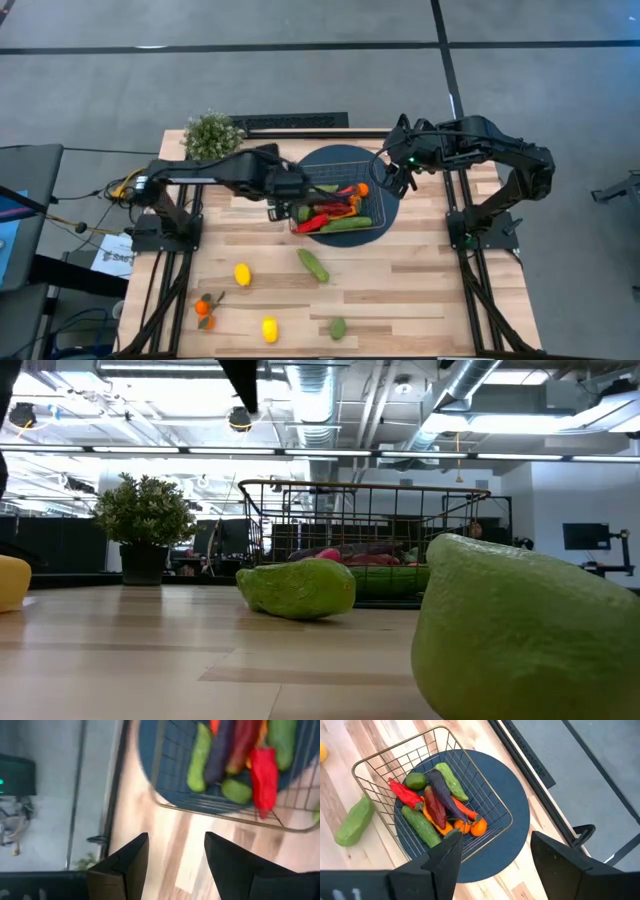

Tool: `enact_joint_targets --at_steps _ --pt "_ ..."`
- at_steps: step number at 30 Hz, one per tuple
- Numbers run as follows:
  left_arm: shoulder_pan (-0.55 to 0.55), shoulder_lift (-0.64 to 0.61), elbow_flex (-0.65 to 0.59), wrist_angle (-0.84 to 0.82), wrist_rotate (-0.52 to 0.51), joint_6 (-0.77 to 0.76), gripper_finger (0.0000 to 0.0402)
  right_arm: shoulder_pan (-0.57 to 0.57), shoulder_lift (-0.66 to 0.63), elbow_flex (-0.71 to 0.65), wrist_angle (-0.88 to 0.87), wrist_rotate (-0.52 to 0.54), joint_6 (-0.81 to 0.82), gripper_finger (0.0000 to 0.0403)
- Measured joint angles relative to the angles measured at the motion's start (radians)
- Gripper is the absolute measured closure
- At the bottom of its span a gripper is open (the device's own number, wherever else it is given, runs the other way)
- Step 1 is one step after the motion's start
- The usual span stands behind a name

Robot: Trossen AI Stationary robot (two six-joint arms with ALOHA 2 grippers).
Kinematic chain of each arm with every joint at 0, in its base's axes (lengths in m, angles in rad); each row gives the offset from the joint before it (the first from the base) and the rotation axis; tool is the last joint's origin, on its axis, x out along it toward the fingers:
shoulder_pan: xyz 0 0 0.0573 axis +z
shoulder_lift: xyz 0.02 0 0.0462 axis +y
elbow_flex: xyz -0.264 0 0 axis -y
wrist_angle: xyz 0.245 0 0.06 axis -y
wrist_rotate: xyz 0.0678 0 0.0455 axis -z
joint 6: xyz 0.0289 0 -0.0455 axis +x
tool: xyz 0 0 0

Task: Build produce basket
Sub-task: Put the top lemon into the wire basket

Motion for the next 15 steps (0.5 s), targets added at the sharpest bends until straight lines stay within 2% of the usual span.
enact_joint_targets --at_steps 7,12,15 --pt "-0.028 -0.23 -0.171 0.003 -0.105 -0.215 0.0221 -0.006 0.002 -0.004 -0.032 -0.012 0.03 0.0148" --pt "-0.053 -0.406 -0.374 0.038 -0.109 -0.431 0.0221 -0.016 -0.004 -0.006 -0.033 -0.163 0.092 0.0148" --pt "-0.068 -0.49 -0.495 0.101 -0.105 -0.509 0.0221 -0.01 -0.003 -0.018 -0.031 -0.241 0.127 0.0148"
